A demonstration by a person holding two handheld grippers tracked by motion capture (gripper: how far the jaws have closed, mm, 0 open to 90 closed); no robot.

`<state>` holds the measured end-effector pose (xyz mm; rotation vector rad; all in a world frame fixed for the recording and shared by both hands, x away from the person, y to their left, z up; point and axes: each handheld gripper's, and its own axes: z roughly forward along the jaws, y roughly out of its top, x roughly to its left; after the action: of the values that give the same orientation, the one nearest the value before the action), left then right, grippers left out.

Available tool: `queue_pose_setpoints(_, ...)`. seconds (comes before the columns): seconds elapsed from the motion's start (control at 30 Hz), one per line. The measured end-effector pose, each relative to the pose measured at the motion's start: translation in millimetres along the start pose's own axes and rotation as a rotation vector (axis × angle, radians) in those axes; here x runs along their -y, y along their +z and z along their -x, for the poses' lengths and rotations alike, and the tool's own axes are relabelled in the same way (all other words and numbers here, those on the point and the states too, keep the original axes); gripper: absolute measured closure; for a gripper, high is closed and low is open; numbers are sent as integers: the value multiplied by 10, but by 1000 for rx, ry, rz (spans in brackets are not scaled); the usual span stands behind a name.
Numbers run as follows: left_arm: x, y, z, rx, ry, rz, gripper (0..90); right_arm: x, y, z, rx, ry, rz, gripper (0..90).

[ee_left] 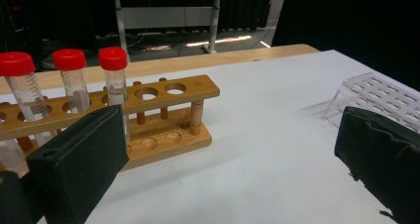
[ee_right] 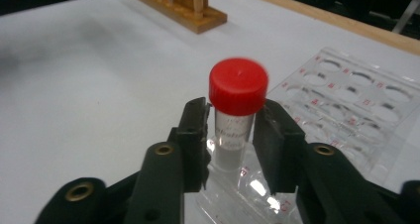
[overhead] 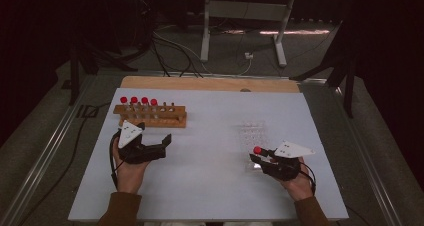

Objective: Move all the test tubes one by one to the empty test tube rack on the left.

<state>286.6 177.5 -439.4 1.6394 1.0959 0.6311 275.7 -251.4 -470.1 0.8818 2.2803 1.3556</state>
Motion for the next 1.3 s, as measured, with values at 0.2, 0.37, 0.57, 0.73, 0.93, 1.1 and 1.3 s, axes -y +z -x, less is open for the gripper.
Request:
queue_pose_setpoints(0.2, -5, -1, 22, 10, 4, 2, 7, 57, 62, 8, 5, 1, -14, 730)
queue_pose_setpoints(0.37, 4, 12, 29, 13, 4, -5, 7, 61, 70, -2, 7, 2, -10, 741)
queue_pose_setpoints(0.57, 4, 11, 26, 14, 2, -6, 7, 48, 66, -8, 12, -2, -9, 743)
queue_pose_setpoints(0.73, 6, 15, 28, 18, 2, -8, 7, 11, 33, -12, 14, -2, 8, 743)
queue_pose_setpoints(0.93, 10, 16, 18, 17, -3, -8, 7, -88, -50, -25, 24, -2, 32, 743)
queue_pose_setpoints(1.1, 19, 25, 20, 19, -3, -12, 7, -169, -118, -37, 30, -3, 57, 744)
queue_pose_setpoints(1.3, 24, 33, 23, 19, -1, -15, 7, -227, -180, -41, 41, -4, 72, 744)
